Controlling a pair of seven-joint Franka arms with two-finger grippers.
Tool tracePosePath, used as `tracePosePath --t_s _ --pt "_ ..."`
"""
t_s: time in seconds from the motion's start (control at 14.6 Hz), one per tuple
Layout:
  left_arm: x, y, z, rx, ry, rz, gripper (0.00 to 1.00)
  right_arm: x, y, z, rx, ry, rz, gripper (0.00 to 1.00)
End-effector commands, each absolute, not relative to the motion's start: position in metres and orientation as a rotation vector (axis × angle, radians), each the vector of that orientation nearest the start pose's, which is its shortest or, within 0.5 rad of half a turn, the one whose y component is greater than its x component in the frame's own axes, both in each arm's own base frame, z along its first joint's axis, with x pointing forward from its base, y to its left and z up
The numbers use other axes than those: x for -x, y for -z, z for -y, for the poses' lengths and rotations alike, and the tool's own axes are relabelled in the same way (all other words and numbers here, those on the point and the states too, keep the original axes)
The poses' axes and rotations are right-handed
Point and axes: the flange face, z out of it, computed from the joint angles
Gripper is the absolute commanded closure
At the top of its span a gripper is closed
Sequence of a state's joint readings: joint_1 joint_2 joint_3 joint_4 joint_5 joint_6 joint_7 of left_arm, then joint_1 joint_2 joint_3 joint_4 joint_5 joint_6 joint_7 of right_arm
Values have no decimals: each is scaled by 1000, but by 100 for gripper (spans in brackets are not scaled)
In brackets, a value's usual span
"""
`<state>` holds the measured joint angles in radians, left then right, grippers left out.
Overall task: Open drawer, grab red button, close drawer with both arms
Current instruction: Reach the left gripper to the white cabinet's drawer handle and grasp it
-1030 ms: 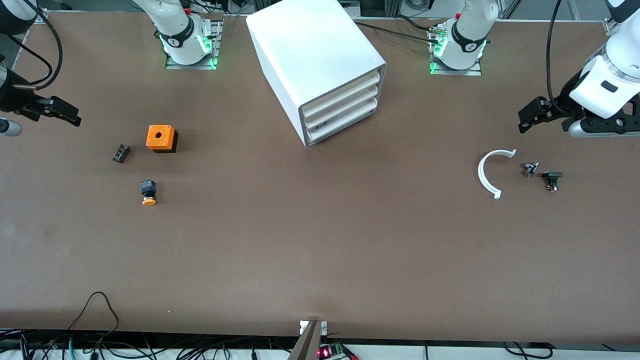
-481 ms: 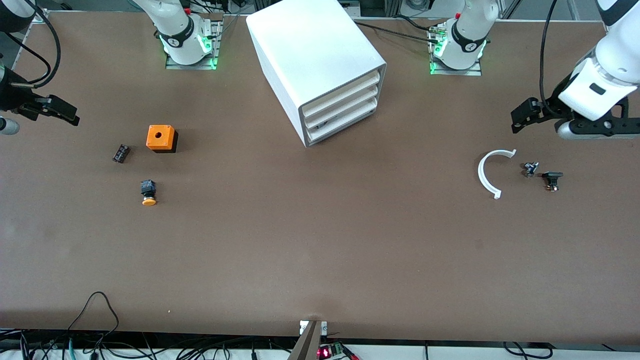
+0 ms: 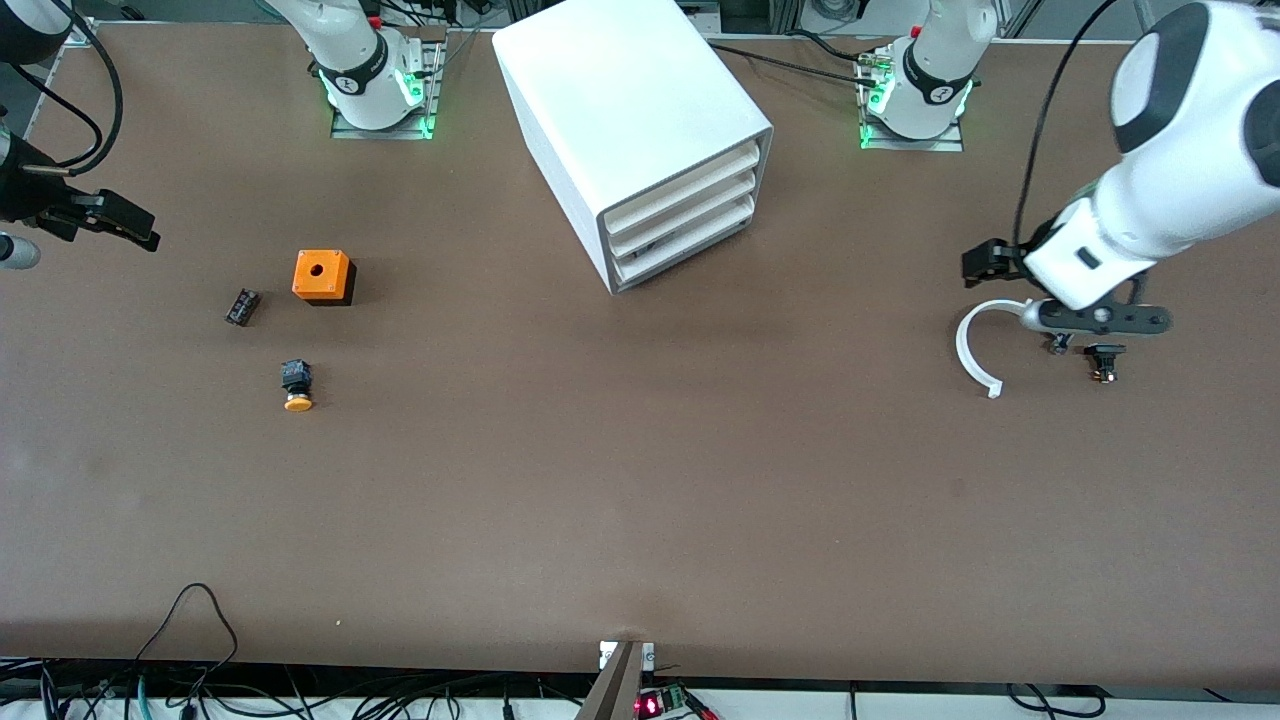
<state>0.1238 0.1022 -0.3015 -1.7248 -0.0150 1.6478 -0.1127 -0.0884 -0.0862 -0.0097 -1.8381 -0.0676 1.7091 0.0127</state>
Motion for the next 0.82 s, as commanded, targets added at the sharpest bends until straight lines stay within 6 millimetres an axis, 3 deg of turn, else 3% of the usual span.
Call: tracePosePath --t_s 0.0,0.14,0.27,0.48,0.76 --pt "-575 -470 106 3272 -444 -174 0 -520 -560 58 3209 -61 -165 0" --pt "-577 -424 117 3376 -622 -193 0 -521 -559 58 3209 -64 -165 0" --pt "-572 -373 132 3508 -790 -74 0 -520 -559 58 3207 -66 -166 0" --pt "-545 -321 161 3695 -965 66 0 -520 -558 58 3207 -71 -163 0" --pt "-488 -260 211 3824 -1082 -58 0 -519 -559 60 3207 -72 -149 0"
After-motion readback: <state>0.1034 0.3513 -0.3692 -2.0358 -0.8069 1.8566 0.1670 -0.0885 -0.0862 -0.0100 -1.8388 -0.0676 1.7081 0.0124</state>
